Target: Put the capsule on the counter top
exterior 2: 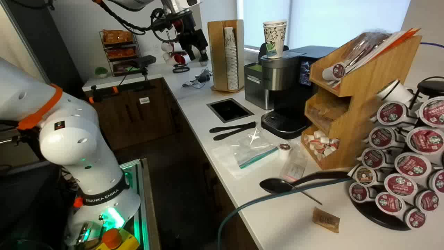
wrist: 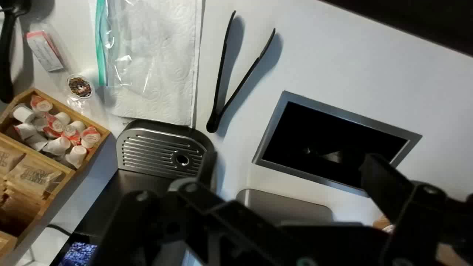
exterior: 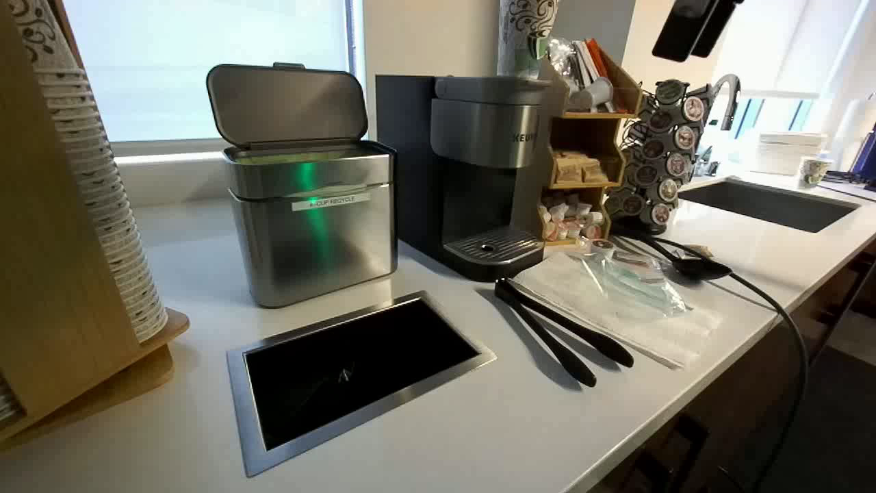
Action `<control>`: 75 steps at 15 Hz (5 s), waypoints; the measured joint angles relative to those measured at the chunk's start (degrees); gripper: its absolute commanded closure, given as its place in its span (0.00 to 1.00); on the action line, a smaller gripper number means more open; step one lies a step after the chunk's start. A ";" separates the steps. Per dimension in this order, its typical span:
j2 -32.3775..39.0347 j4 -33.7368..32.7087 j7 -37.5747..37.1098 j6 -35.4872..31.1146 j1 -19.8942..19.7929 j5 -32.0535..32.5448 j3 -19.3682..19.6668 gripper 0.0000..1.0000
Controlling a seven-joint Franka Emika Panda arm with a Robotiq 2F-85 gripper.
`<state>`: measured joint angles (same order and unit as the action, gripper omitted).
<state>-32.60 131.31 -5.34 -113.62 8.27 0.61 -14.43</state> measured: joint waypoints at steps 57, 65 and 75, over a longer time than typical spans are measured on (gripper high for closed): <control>15.53 -12.41 23.69 -16.62 -12.52 -0.04 32.40 0.00; 17.97 -13.74 23.68 -20.31 -12.94 -0.37 30.88 0.00; 32.09 -22.85 21.30 -29.53 -13.47 -1.11 27.58 0.01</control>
<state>-0.51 108.46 15.96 -143.15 -5.21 -0.50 13.14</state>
